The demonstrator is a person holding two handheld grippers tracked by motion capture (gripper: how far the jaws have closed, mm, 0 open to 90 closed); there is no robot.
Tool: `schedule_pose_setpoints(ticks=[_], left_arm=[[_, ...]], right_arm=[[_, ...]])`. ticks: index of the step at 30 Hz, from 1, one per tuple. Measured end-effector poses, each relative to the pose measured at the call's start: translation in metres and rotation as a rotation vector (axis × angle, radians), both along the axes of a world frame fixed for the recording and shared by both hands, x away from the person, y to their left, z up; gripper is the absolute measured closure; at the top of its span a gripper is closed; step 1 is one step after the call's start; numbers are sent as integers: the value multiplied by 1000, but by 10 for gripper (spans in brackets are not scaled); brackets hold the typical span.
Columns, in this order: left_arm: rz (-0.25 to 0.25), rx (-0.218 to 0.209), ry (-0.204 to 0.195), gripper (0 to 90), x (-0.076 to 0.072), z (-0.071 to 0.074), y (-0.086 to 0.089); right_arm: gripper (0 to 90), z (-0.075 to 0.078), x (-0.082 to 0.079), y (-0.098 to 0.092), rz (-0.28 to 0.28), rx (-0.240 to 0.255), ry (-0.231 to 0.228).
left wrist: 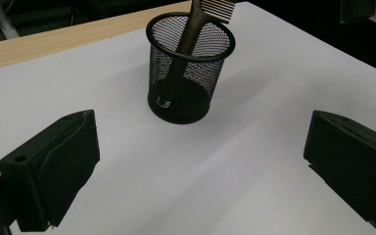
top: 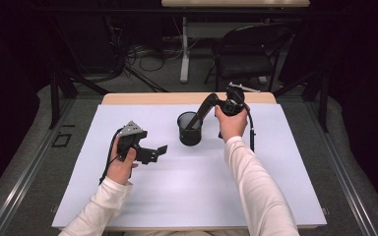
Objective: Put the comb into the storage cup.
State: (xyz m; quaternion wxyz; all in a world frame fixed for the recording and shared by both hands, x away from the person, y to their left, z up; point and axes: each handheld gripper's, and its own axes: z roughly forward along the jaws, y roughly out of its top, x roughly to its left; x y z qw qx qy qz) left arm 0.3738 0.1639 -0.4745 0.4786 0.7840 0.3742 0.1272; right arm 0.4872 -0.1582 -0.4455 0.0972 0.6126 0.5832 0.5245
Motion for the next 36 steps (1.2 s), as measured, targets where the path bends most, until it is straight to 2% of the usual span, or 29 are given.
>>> schedule_pose_setpoints(ticks=[17, 23, 27, 32, 36], left_arm=[[0, 1, 2, 5, 0, 0, 0], [-2, 1, 6, 5, 0, -1, 0], [-3, 1, 7, 5, 0, -1, -1], [-4, 5, 8, 5, 1, -1, -1], [-4, 3, 8, 5, 0, -1, -1]], right_arm=[[801, 0, -1, -1, 10, -17, 5], [728, 1, -4, 0, 30, -31, -9], [620, 2, -4, 0, 29, -41, -32], [530, 4, -6, 0, 27, -57, -46], [502, 4, -6, 0, 27, -62, -48]])
